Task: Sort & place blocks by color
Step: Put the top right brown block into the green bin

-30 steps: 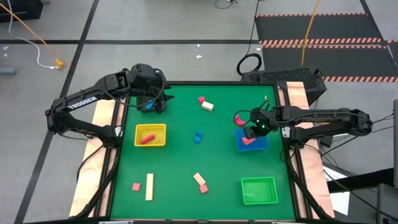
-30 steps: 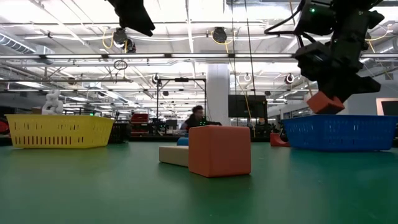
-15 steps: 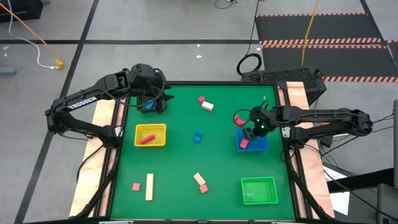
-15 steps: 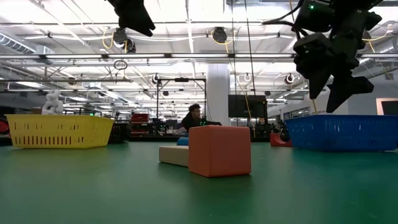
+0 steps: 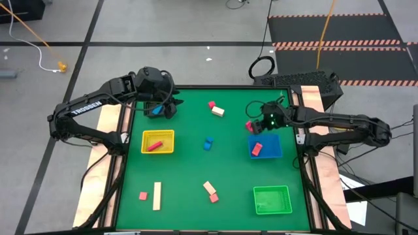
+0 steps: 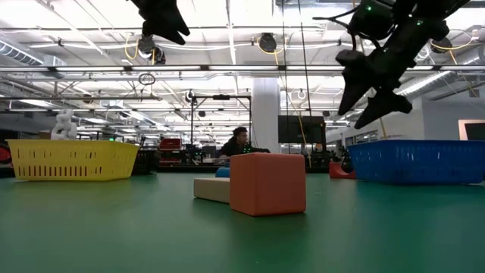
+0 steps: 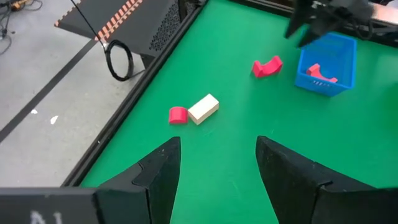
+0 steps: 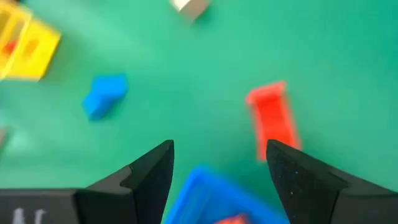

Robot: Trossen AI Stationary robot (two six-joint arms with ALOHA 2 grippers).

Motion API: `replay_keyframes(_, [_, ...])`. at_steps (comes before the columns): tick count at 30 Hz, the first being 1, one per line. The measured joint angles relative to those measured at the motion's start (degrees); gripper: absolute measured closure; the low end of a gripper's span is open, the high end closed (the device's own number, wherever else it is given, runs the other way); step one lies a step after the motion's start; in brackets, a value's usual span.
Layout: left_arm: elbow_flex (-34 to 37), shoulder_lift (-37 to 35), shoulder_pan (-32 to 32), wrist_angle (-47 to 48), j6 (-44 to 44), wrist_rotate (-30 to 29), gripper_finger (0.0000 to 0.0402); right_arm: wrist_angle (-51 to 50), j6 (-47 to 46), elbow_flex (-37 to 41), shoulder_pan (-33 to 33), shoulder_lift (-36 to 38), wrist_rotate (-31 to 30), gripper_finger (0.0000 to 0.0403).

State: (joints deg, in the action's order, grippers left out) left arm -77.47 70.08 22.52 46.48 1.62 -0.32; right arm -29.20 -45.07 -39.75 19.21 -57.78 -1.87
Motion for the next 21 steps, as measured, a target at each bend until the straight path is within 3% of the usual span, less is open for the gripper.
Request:
replay_keyframes(6, [1.1,0.0,0.0,0.8,2.4,0.0,0.019,1.6,6.2,0.0,5.4,0.0,-5.7,0.0157])
replay_keyframes(12, [4.9,0.0,-0.2,0.2,6.8,0.0,0.019,5.7,10.3,0.0,9.4,0.0,-5.9,0.0157])
replay_keyframes(21, [10.8,0.0,-3.3,-0.3,9.3,1.1,0.019,19.6,23.6,0.0,9.6,-1.2,-5.6,0.0157])
